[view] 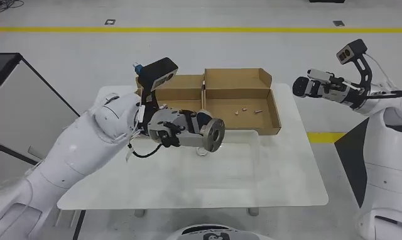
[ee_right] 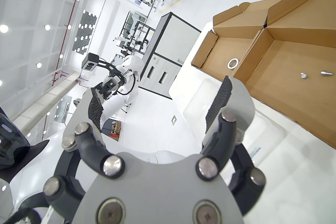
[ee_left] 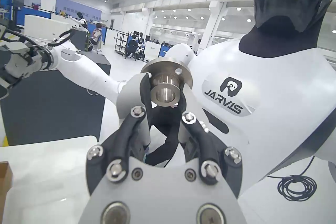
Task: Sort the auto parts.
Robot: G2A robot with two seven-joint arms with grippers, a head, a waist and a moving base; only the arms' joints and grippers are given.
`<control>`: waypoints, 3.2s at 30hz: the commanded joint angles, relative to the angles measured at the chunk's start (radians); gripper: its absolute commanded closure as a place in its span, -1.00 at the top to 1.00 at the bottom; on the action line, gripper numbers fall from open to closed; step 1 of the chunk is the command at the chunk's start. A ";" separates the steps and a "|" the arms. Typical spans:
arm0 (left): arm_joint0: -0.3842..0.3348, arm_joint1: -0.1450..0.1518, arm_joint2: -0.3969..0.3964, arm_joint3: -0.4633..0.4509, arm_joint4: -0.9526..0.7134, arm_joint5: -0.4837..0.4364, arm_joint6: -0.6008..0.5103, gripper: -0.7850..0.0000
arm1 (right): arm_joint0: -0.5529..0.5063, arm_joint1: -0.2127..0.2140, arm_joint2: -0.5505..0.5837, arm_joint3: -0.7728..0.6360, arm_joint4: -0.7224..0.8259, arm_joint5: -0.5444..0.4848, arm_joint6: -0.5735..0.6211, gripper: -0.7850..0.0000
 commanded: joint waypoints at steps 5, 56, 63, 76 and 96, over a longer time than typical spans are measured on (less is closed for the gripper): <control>0.000 0.000 0.000 0.000 0.000 0.000 0.000 -1.00 | 0.000 0.000 0.000 0.000 0.000 0.000 0.000 1.00; 0.208 -0.178 -0.209 0.020 -0.248 0.081 -0.081 -1.00 | 0.000 0.000 0.000 0.000 0.000 0.000 0.000 1.00; 0.212 -0.185 -0.203 -0.022 -0.250 0.055 -0.055 -1.00 | 0.000 0.000 0.000 0.000 0.000 0.000 0.000 1.00; 0.246 -0.254 -0.267 -0.141 -0.636 0.148 -0.148 -1.00 | 0.000 0.000 0.000 0.000 0.000 0.000 0.000 1.00; 0.331 -0.353 -0.439 -0.014 -0.192 0.273 -0.273 -1.00 | 0.000 0.000 0.000 0.000 0.000 0.000 0.000 1.00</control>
